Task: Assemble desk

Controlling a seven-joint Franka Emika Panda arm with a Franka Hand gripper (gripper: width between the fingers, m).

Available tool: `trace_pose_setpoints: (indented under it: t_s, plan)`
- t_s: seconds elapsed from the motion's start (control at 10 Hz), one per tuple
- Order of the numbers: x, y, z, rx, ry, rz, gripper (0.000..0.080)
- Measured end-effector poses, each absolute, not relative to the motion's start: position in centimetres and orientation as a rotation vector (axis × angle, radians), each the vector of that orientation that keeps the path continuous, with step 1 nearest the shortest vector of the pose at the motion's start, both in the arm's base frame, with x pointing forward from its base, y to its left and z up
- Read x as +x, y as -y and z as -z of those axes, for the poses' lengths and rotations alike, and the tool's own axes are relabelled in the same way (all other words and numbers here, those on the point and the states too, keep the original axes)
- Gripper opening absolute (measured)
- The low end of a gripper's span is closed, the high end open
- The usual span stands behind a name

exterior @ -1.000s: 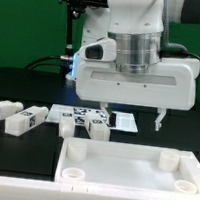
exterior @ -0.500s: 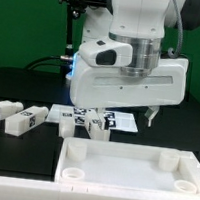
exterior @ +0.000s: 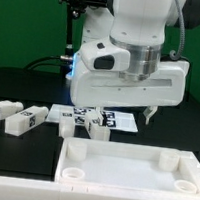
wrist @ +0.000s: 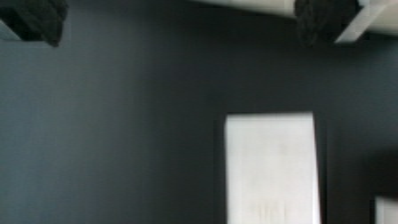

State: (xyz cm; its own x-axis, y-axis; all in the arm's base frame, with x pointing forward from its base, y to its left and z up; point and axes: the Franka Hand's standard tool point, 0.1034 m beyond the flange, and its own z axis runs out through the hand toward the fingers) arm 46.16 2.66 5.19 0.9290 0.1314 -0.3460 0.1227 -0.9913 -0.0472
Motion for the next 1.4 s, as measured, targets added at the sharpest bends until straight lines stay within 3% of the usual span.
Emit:
trace_pose_setpoints:
  t_s: [0.7,1.0,1.4]
  plan:
    - [45.7,-1.3,-3.9,-2.794,0.110,-1.357,0.0649]
    - [46.1,-1.2,-3.4,-2.749,0.110,-1.448,0.0649]
    - [44.4,-0.5,-1.0,-2.742,0.097,-1.469,0.0649]
